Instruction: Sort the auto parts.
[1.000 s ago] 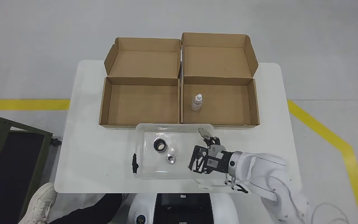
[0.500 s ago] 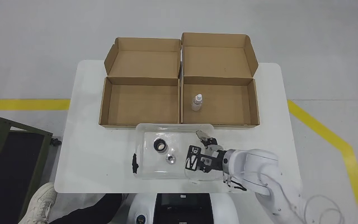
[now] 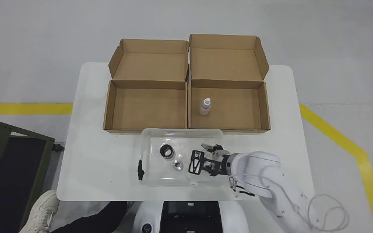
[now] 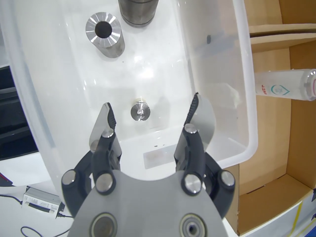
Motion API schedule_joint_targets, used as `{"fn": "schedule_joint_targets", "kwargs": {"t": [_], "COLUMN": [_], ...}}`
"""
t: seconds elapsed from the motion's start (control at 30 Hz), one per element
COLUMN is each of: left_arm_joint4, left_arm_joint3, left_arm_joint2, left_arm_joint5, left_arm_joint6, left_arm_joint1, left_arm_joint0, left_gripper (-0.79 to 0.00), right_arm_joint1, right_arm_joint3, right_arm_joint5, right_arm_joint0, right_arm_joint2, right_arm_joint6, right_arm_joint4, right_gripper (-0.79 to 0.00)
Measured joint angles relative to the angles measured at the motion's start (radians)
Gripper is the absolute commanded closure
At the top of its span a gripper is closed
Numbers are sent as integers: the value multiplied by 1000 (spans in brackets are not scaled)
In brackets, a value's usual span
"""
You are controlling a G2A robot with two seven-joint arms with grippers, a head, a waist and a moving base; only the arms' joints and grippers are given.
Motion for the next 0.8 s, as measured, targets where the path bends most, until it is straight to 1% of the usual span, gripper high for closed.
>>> {"fn": "schedule_joint_targets", "kwargs": {"t": [0.07, 0.13, 0.17, 0.4, 0.47, 0.7, 0.8], "left_arm_joint4": [0, 0, 0, 0, 0, 0, 0], "left_arm_joint3": [0, 0, 0, 0, 0, 0, 0], "left_arm_joint2": [0, 0, 0, 0, 0, 0, 0], "left_arm_joint5": [0, 0, 0, 0, 0, 0, 0], "left_arm_joint6": [0, 0, 0, 0, 0, 0, 0], "left_arm_joint1": [0, 0, 0, 0, 0, 0, 0], "left_arm_joint0": [0, 0, 0, 0, 0, 0, 0], "left_gripper": [-785, -785, -785, -785, -785, -785, -785], "right_arm_joint1": [-1, -2, -3, -6, -8, -15, -17], "right_arm_joint3": [5, 9, 11, 31, 41, 74, 80], "right_arm_joint5": [11, 21, 24, 39, 44, 63, 74], "right_arm_joint0": [11, 20, 23, 51, 60, 96, 106], "right_arm_joint2": [-14, -26, -32, -68, -81, -121, -136], "right_arm_joint6": [19, 38, 46, 87, 99, 133, 145], "right_arm_joint4": [-1, -3, -4, 5, 8, 14, 11], "right_gripper": [-456, -449, -459, -422, -394, -379, -348]}}
